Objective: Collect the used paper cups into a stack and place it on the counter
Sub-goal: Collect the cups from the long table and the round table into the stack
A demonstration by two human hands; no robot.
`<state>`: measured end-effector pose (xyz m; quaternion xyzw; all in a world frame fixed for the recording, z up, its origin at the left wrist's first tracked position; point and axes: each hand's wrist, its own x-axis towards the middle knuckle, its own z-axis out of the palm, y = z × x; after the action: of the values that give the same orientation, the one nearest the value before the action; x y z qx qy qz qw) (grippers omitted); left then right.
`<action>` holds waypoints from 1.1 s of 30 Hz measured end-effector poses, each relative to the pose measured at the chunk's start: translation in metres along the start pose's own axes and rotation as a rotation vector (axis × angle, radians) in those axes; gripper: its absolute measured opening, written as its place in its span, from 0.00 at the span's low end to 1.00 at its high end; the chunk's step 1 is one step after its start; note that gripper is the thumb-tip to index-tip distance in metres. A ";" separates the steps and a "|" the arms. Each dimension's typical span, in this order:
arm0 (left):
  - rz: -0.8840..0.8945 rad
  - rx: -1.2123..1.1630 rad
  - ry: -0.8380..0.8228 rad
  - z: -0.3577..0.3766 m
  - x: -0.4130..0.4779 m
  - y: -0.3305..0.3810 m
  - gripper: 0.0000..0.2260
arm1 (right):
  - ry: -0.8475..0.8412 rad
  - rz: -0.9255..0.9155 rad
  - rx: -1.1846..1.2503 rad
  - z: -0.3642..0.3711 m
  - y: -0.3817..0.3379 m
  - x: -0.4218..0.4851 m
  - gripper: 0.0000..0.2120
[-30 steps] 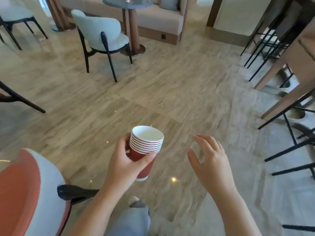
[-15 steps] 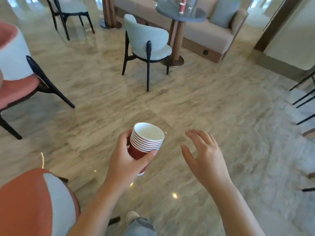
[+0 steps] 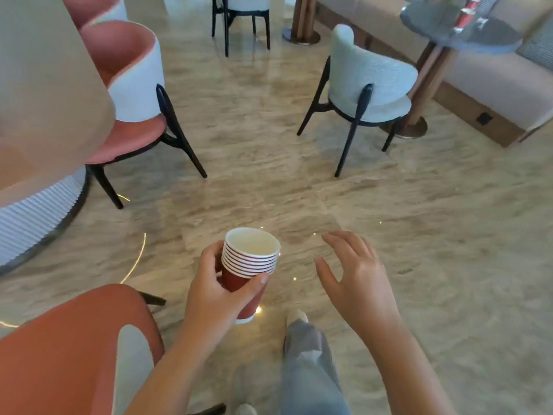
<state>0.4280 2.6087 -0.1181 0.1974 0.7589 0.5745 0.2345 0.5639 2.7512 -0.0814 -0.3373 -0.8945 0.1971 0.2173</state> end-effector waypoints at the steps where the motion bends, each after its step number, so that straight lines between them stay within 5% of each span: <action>1: -0.017 -0.025 0.020 0.003 0.015 0.001 0.32 | -0.017 -0.014 0.019 0.006 0.004 0.019 0.15; 14: -0.009 -0.123 0.278 0.046 0.194 0.075 0.27 | -0.114 -0.297 0.093 0.044 0.032 0.262 0.16; 23: -0.136 -0.152 0.579 -0.009 0.230 0.052 0.40 | -0.321 -0.478 0.118 0.107 -0.019 0.332 0.16; 33: -0.165 -0.222 0.740 -0.128 0.298 0.029 0.29 | -0.434 -0.613 0.175 0.200 -0.138 0.400 0.16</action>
<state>0.1122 2.6861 -0.0990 -0.1113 0.7387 0.6647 0.0104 0.1168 2.8898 -0.0763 0.0152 -0.9588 0.2657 0.0996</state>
